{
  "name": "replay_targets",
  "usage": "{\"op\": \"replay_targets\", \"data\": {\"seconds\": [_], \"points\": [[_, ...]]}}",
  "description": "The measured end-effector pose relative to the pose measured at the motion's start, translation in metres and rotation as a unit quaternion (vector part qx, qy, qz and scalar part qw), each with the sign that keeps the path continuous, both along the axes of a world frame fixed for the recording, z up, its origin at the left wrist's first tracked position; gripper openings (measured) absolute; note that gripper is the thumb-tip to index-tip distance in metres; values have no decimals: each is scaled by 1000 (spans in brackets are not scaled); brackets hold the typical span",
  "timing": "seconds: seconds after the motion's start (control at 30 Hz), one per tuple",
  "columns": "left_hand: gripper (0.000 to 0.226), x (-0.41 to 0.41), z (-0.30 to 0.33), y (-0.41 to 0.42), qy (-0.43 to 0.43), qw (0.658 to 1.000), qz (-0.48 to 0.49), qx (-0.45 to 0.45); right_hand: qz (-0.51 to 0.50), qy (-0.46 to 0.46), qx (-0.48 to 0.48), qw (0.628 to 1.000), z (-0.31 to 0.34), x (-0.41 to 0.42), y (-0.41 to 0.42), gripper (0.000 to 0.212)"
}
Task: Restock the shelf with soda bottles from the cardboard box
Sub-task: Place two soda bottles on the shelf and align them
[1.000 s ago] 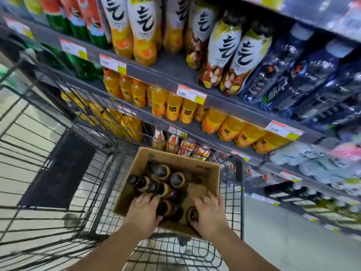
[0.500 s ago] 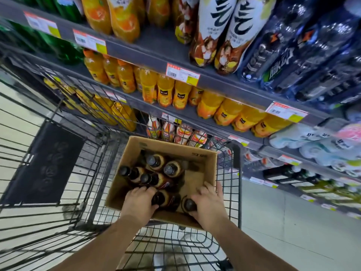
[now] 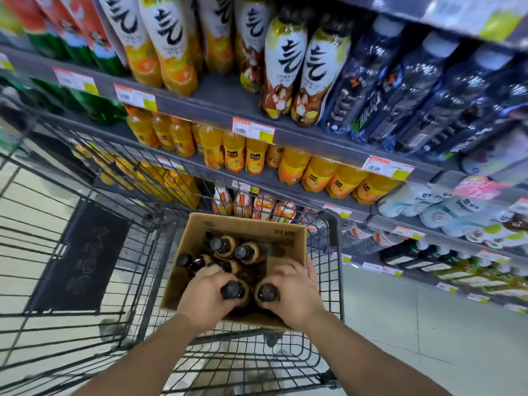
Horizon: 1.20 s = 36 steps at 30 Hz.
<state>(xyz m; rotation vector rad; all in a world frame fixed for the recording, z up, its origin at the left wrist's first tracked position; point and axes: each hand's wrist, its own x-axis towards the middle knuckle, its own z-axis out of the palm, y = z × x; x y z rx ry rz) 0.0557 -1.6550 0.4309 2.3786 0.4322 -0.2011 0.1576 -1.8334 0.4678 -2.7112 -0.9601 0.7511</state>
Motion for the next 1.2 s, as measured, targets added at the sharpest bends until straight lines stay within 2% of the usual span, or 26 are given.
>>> {"op": "replay_targets", "data": {"seconds": [0.23, 0.27, 0.37, 0.5, 0.57, 0.67, 0.77, 0.83, 0.9, 1.0, 1.07, 1.2], "points": [[50, 22, 87, 13, -31, 993, -31, -109, -62, -7, 65, 996, 71, 15, -7, 43], [50, 30, 101, 10, -39, 992, -40, -116, -73, -6, 85, 994, 83, 18, -13, 42], [30, 62, 146, -10, -91, 986, -87, -112, -118, 1, 145, 982, 122, 26, -38, 35], [22, 102, 209, -61, -148, 972, -103, -152, -186, 63, 279, 940, 183, 44, -104, 15], [22, 122, 238, -99, -179, 965, -107, -162, -216, 85, 353, 906, 209, 53, -149, 16], [28, 148, 273, -182, -220, 941, -98, -237, -296, 76, 470, 828, 237, 66, -231, 16], [25, 169, 303, -290, -258, 900, -93, -339, -370, 54, 554, 744, 263, 74, -329, 41], [23, 183, 326, -366, -278, 875, -112, -381, -403, 35, 589, 700, 285, 73, -401, 26], [20, 194, 347, -440, -284, 852, -140, -417, -420, -2, 596, 684, 306, 66, -472, 13], [14, 208, 369, -549, -283, 824, -169, -461, -442, -73, 587, 674, 327, 55, -575, 7], [11, 214, 377, -620, -275, 811, -201, -475, -480, -128, 576, 650, 334, 48, -636, 11], [13, 231, 381, -751, -258, 795, -270, -477, -537, -221, 552, 599, 333, 39, -749, 6]]}}
